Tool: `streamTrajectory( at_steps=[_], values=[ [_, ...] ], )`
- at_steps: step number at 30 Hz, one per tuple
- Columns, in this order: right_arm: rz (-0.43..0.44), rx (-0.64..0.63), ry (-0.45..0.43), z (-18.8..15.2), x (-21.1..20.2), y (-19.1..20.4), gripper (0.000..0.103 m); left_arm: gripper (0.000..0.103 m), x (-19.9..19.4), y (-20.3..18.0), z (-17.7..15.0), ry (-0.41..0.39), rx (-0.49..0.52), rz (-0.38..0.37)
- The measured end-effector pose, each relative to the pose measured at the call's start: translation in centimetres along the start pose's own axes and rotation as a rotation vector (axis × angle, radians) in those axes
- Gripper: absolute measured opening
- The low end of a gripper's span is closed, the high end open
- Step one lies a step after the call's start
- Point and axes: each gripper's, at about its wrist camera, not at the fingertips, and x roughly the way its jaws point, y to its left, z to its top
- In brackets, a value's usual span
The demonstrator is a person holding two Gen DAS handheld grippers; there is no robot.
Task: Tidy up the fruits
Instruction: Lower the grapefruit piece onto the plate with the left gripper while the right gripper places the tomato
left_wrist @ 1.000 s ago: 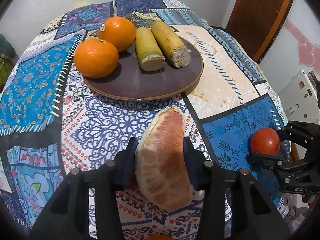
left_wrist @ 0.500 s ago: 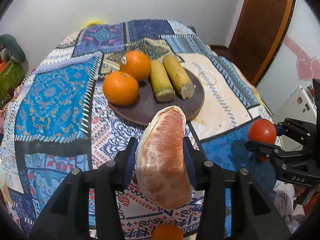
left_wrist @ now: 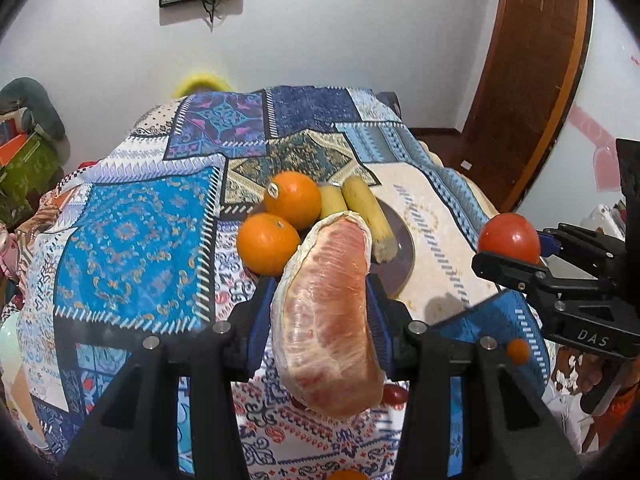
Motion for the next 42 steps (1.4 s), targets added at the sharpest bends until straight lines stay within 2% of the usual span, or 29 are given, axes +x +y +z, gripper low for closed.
streamTrajectory(
  at_steps=[13,32,37,42],
  values=[
    [-0.003,0.001,-0.054,3.1,2.0,-0.7,0.045,0.045,3.3,0.8,2.8,-0.013,-0.014,0.004],
    [0.029,0.012,-0.038,5.2,7.1,-2.3,0.045,0.045,9.9,0.9,4.9,0.016,-0.014,0.016],
    [0.032,0.011,-0.029,5.5,8.2,-2.7,0.045,0.045,10.9,0.7,5.0,0.019,0.023,0.017],
    [0.033,0.010,-0.021,5.6,8.8,-3.1,0.045,0.046,11.4,0.9,5.4,0.018,0.016,0.001]
  ],
)
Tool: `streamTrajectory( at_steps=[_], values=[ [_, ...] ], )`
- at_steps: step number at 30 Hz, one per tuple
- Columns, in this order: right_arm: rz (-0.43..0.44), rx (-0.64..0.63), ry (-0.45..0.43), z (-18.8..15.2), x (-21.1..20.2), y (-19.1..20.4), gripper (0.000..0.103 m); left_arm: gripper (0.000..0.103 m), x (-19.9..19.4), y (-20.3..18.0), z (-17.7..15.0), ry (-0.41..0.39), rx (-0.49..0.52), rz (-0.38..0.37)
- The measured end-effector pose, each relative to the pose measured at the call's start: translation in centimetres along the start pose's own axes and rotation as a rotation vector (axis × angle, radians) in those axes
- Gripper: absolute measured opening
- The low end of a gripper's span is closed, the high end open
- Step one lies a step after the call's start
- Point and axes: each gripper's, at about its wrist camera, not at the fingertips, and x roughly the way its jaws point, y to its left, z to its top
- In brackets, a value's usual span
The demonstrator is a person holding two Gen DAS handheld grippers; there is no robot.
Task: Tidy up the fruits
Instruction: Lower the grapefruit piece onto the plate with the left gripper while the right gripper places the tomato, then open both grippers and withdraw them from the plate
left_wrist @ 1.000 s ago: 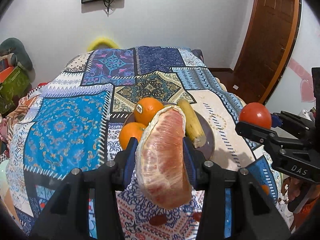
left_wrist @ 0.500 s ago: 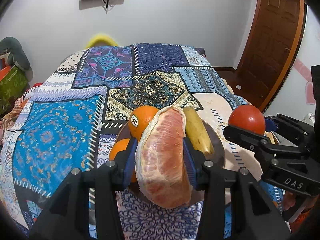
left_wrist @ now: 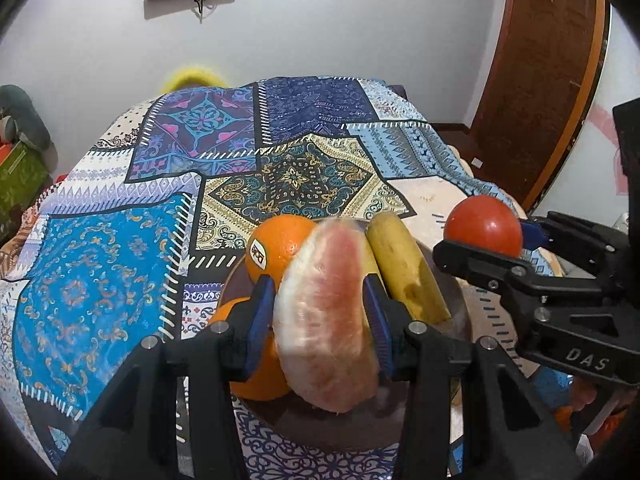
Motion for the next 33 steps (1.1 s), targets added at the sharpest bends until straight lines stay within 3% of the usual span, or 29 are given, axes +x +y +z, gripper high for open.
streamTrajectory(
  at_steps=[4,17,25,30,33],
  values=[
    [0.001,-0.004,0.004,0.2,0.3,0.0,0.045,0.052,-0.8,0.5,0.3,-0.025,-0.023,-0.009],
    [0.024,-0.042,0.030,0.7,2.3,1.5,0.045,0.052,-3.0,4.5,-1.2,-0.017,-0.076,0.043],
    [0.022,-0.050,0.078,0.4,3.9,1.8,0.046,0.052,-3.1,4.8,-2.4,0.002,-0.070,0.045],
    [0.003,-0.062,0.074,0.2,3.2,1.8,0.066,0.052,-3.8,4.5,-2.7,0.007,-0.063,0.044],
    [-0.034,-0.089,0.050,0.3,1.8,2.2,0.068,0.052,-4.6,4.1,-2.9,0.005,-0.051,0.051]
  ],
)
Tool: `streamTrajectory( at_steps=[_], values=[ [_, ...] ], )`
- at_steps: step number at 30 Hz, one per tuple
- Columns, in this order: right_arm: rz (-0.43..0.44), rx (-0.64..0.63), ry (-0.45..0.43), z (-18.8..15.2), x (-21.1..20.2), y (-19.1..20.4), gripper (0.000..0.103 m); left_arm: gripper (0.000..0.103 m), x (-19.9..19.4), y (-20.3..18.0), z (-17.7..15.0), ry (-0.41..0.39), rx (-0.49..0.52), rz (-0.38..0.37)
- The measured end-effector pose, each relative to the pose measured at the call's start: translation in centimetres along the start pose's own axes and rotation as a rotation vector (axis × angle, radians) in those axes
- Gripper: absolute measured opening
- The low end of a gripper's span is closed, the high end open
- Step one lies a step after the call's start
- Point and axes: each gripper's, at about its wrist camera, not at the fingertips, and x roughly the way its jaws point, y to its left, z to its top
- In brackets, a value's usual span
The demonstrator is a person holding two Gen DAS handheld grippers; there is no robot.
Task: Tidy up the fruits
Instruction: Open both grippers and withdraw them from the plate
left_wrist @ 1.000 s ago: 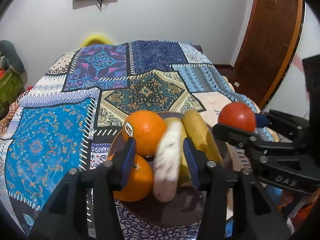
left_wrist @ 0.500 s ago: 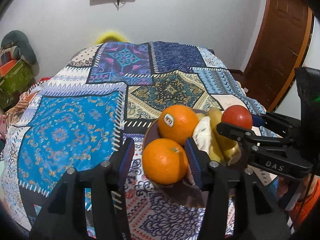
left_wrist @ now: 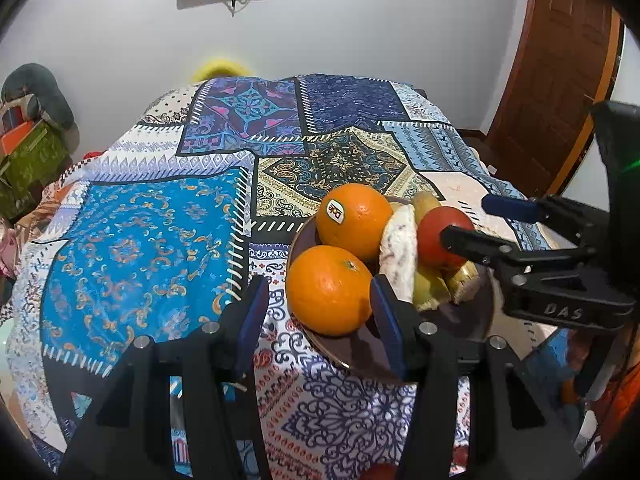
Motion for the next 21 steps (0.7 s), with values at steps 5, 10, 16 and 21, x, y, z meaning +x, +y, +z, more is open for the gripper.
streamTrajectory(
  at_steps=[5,10,16,21],
  values=[
    [0.003,0.001,-0.015,-0.3,-2.7,0.2,0.068,0.052,-2.4,-0.7,-0.8,-0.005,0.013,0.001],
    [-0.025,-0.004,-0.038,-1.0,-6.5,0.5,0.068,0.059,-5.7,-1.3,-1.8,-0.025,0.026,0.010],
    [-0.067,-0.004,-0.062,-2.4,-10.9,0.6,0.068,0.061,-9.3,-1.9,-3.9,-0.027,0.036,0.006],
    [-0.109,0.004,-0.053,-4.3,-13.2,0.4,0.070,0.061,-11.0,-2.3,-5.9,-0.005,0.038,-0.002]
  ],
)
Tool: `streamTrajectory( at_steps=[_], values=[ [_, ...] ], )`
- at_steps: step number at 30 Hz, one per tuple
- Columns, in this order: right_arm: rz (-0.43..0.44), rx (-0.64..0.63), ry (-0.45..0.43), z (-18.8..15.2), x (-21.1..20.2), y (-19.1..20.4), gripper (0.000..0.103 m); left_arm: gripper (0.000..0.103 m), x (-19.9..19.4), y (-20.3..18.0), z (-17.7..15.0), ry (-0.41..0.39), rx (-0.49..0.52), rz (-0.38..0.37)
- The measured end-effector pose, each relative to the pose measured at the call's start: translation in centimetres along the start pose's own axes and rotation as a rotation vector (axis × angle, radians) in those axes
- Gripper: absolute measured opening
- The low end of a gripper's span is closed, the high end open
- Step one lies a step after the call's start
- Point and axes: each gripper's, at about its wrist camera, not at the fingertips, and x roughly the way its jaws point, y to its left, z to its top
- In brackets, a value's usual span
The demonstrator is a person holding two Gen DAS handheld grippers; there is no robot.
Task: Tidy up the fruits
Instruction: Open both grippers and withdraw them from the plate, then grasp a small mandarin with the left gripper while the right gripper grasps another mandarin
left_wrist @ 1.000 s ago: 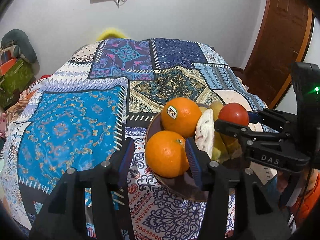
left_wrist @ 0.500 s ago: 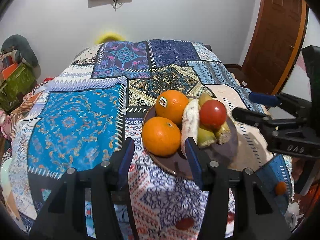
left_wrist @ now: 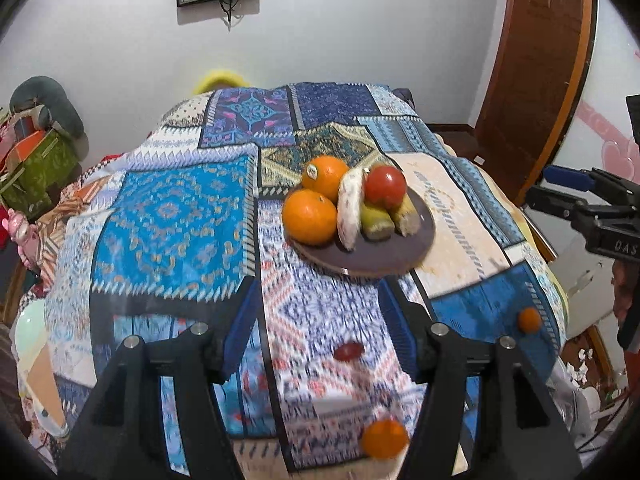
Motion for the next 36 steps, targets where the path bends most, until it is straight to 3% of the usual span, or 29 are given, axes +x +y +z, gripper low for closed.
streamTrajectory(
  at_steps=[8,20,25,30,36],
  values=[
    [-0.050,0.068,0.032,-3.3,-2.4,-1.3,0.070,0.061,-1.4,-1.7,-3.9,0.060,0.019,-0.036],
    [-0.067,0.116,0.127,-8.4,-3.5,-2.4,0.070,0.061,-0.2,-3.5,-8.6,0.182,0.004,-0.098],
    [-0.062,0.153,0.139,-9.6,-3.5,-3.4,0.070,0.051,1.0,-4.1,-10.0,0.232,0.017,-0.093],
    [-0.034,0.181,0.172,-11.1,-2.4,-3.9,0.070,0.036,2.0,-4.3,-10.6,0.254,0.007,-0.086],
    [-0.002,0.204,0.242,-13.0,-0.4,-4.1,0.067,0.035,1.9,-4.2,-10.4,0.237,0.001,-0.084]
  ],
)
